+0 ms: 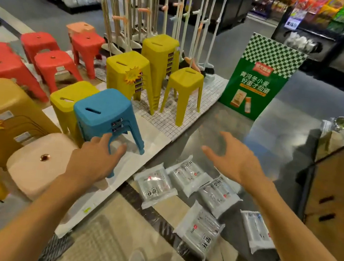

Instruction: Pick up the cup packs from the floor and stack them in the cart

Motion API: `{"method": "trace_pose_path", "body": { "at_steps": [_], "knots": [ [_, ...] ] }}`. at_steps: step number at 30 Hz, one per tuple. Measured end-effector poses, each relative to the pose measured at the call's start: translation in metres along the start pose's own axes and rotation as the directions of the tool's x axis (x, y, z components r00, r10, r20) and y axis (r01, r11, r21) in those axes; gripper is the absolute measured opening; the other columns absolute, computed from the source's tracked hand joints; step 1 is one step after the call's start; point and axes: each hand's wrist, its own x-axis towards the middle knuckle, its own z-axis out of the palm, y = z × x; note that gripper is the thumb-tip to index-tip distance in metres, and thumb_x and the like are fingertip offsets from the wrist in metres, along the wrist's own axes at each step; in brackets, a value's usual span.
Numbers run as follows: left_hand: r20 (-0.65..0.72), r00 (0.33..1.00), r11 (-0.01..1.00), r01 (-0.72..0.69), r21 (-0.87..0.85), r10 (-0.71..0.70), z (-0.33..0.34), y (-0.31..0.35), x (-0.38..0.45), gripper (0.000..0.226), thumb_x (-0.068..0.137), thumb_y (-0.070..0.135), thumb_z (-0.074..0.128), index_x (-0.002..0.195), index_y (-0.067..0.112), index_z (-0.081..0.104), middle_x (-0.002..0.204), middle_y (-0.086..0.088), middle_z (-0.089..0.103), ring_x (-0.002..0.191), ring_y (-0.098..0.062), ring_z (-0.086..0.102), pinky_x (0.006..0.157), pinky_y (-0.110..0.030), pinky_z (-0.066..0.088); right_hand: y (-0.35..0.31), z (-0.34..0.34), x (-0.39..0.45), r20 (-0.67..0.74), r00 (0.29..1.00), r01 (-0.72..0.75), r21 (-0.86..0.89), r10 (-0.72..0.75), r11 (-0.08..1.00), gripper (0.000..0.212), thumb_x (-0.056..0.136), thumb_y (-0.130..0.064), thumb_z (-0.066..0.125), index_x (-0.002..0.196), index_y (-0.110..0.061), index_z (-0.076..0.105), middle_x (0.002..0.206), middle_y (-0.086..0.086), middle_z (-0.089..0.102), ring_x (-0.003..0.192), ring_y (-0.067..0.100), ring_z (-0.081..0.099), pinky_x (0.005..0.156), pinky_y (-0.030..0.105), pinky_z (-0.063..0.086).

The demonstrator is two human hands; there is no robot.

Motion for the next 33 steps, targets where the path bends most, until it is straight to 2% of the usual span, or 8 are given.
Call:
{"method": "trace_pose_path", "body": {
  "at_steps": [4, 10, 14, 21, 24, 27, 30, 33],
  "knots": [
    [0.062, 0.998, 0.998, -0.003, 0.068, -0.002, 0.053, -0.008, 0.080, 0.075, 0.097, 0.072, 0.026, 0.152, 0.022, 0.037, 0.149, -0.013, 0.050, 0.130, -0.037, 0.051, 0.101, -0.050, 0.044, 0.010, 0.046, 0.074, 0.000, 0.999, -0.033, -0.059, 0.033, 0.998, 0.075, 0.098, -0.068, 0.054, 0.154, -0.020, 0.043, 0.148, 0.008, 0.060, 0.129, 0.037, 0.060, 0.097, 0.046, 0.049],
    [0.160, 0.987, 0.978, -0.002, 0.209, -0.032, 0.176, -0.035, 0.182, 0.076, 0.097, 0.072, 0.020, 0.153, 0.023, 0.034, 0.153, -0.011, 0.047, 0.137, -0.036, 0.045, 0.109, -0.054, 0.038, 0.039, 0.164, 0.195, 0.132, 0.991, -0.011, -0.149, 0.031, 0.989, 0.069, 0.096, -0.069, 0.055, 0.144, -0.019, 0.052, 0.140, 0.009, 0.065, 0.125, 0.036, 0.062, 0.096, 0.044, 0.050],
    [0.215, 0.973, 0.966, 0.025, 0.255, -0.082, 0.306, -0.068, 0.232, 0.079, 0.096, 0.071, 0.019, 0.159, 0.023, 0.025, 0.159, -0.008, 0.040, 0.142, -0.032, 0.041, 0.113, -0.055, 0.035, 0.077, 0.285, 0.269, 0.197, 0.980, 0.003, -0.164, 0.030, 0.986, 0.074, 0.092, -0.069, 0.059, 0.144, -0.018, 0.052, 0.142, 0.010, 0.064, 0.129, 0.038, 0.059, 0.102, 0.048, 0.050],
    [0.264, 0.944, 0.962, 0.138, 0.234, -0.200, 0.591, -0.163, 0.299, 0.078, 0.096, 0.074, 0.024, 0.153, 0.022, 0.035, 0.148, -0.010, 0.052, 0.130, -0.034, 0.053, 0.105, -0.052, 0.043, 0.165, 0.550, 0.373, 0.263, 0.965, 0.031, -0.137, 0.006, 0.990, 0.076, 0.097, -0.068, 0.056, 0.157, -0.023, 0.040, 0.158, 0.007, 0.051, 0.143, 0.034, 0.048, 0.110, 0.047, 0.044],
    [0.313, 0.917, 0.969, 0.228, 0.095, -0.247, 0.709, -0.193, 0.323, 0.079, 0.096, 0.072, 0.032, 0.154, 0.018, 0.033, 0.146, -0.012, 0.051, 0.127, -0.034, 0.054, 0.101, -0.049, 0.045, 0.201, 0.674, 0.409, 0.284, 0.958, -0.028, -0.035, 0.037, 0.999, 0.086, 0.095, -0.066, 0.061, 0.160, -0.015, 0.037, 0.160, 0.013, 0.049, 0.146, 0.035, 0.046, 0.113, 0.046, 0.041],
    [0.326, 0.904, 0.952, 0.305, -0.034, -0.278, 0.805, -0.212, 0.346, 0.090, 0.092, 0.078, 0.034, 0.159, 0.021, 0.017, 0.149, -0.016, 0.047, 0.132, -0.039, 0.051, 0.105, -0.053, 0.045, 0.230, 0.779, 0.437, 0.353, 0.933, -0.119, 0.122, 0.069, 0.985, 0.102, 0.090, -0.069, 0.066, 0.165, -0.013, 0.026, 0.164, 0.015, 0.043, 0.149, 0.036, 0.043, 0.119, 0.046, 0.037],
    [0.296, 0.920, 0.870, 0.355, -0.342, -0.259, 0.870, -0.214, 0.363, 0.092, 0.090, 0.077, 0.045, 0.157, 0.026, 0.008, 0.134, -0.011, 0.056, 0.120, -0.040, 0.060, 0.101, -0.055, 0.049, 0.257, 0.853, 0.459, 0.343, 0.937, -0.155, 0.222, 0.071, 0.963, 0.122, 0.072, -0.091, 0.061, 0.159, -0.011, 0.032, 0.157, 0.012, 0.050, 0.144, 0.036, 0.049, 0.116, 0.045, 0.040],
    [0.159, 0.946, 0.720, 0.317, -0.617, -0.281, 0.898, -0.204, 0.378, 0.088, 0.092, 0.059, 0.063, 0.155, 0.029, 0.010, 0.126, -0.002, 0.055, 0.102, -0.025, 0.064, 0.089, -0.044, 0.053, 0.272, 0.882, 0.471, 0.333, 0.943, -0.127, 0.268, 0.032, 0.955, 0.098, 0.090, -0.071, 0.064, 0.162, -0.012, 0.034, 0.164, 0.006, 0.042, 0.150, 0.028, 0.041, 0.111, 0.025, 0.029]
  ]
}}
